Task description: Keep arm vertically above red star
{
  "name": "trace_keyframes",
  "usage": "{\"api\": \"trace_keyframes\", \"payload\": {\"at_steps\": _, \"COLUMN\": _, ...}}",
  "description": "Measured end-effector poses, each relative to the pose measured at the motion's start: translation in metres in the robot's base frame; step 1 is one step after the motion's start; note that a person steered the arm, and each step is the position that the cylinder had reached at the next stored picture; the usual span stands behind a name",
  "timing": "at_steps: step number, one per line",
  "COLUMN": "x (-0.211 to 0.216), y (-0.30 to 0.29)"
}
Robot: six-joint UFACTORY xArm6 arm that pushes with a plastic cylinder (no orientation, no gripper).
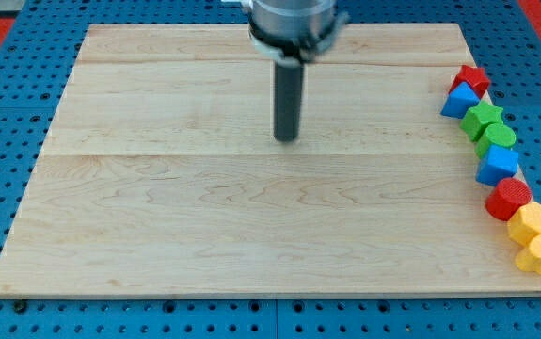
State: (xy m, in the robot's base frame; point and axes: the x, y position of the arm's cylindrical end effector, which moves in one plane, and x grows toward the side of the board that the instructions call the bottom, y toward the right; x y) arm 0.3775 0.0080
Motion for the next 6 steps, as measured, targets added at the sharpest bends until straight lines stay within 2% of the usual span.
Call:
{"api": "trace_keyframes", "payload": {"at_steps": 1, "x": -0.082, "y": 0.032}}
{"api": "trace_keyframes", "payload": {"at_steps": 2, "x": -0.113, "y": 0.128}}
{"api": "trace_keyframes", "payload": {"at_steps": 3, "x": -0.135, "y": 0.238}}
{"api": "trace_keyframes", "payload": {"at_steps": 4, "x": -0.141, "y": 0.247}}
{"api": "trace_keyframes", "payload": {"at_steps": 6, "x": -0.143, "y": 0.338}}
